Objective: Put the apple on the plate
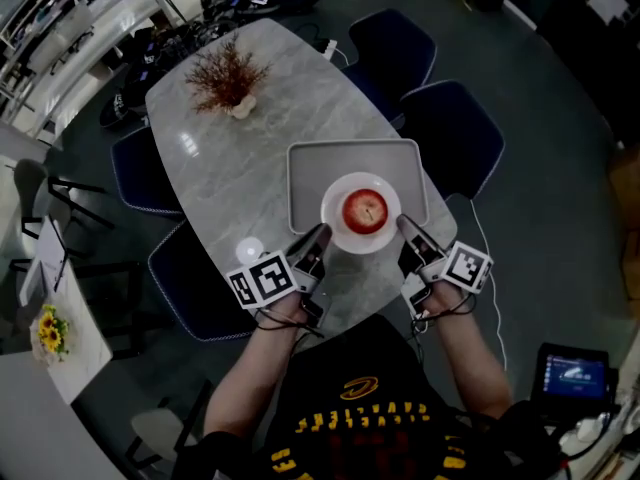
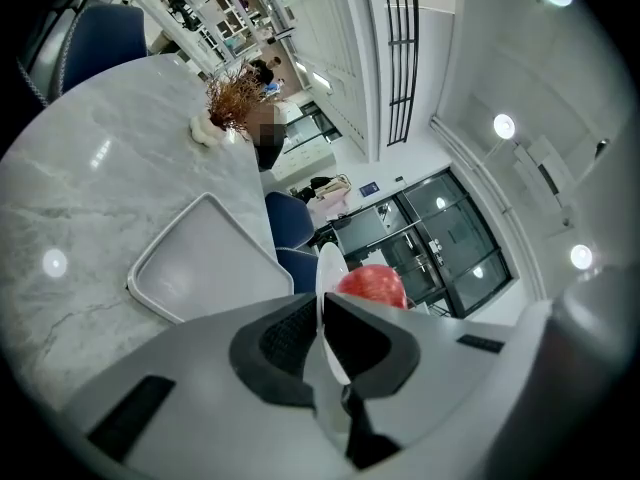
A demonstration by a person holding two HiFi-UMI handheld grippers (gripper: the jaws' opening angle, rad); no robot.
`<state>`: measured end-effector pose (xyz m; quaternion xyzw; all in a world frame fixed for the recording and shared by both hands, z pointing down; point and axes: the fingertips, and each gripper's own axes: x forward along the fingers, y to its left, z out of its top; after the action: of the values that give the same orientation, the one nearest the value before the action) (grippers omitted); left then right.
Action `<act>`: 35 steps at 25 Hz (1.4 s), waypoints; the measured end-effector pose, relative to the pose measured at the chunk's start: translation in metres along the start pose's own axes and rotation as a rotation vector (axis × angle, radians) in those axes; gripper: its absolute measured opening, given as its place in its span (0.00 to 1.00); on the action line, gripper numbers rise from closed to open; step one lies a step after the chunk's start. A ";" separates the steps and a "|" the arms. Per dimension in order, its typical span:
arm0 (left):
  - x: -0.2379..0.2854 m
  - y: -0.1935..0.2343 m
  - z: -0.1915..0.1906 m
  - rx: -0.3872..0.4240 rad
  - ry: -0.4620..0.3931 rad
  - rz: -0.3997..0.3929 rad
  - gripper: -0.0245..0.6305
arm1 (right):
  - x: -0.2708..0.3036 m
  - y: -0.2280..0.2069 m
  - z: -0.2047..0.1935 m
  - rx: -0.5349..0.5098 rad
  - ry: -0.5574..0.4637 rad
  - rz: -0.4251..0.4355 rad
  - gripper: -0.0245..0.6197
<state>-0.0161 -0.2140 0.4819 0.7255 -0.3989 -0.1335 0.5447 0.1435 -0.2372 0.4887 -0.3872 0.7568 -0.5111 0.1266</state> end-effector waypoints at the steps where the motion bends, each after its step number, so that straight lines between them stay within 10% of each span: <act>1: 0.004 0.001 0.002 -0.003 -0.004 0.004 0.08 | 0.004 -0.002 0.004 -0.001 0.002 0.009 0.08; 8: 0.037 0.014 0.017 -0.015 -0.019 0.037 0.08 | 0.022 -0.044 0.020 0.062 0.038 -0.117 0.08; 13: 0.067 0.031 0.028 -0.023 -0.022 0.069 0.08 | 0.058 -0.053 0.042 0.022 0.059 0.001 0.08; 35: 0.113 0.103 0.041 -0.049 0.033 0.123 0.08 | 0.102 -0.117 0.028 0.107 0.127 -0.113 0.08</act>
<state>-0.0138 -0.3328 0.5861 0.6881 -0.4301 -0.0976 0.5761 0.1453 -0.3498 0.5989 -0.3889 0.7118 -0.5807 0.0700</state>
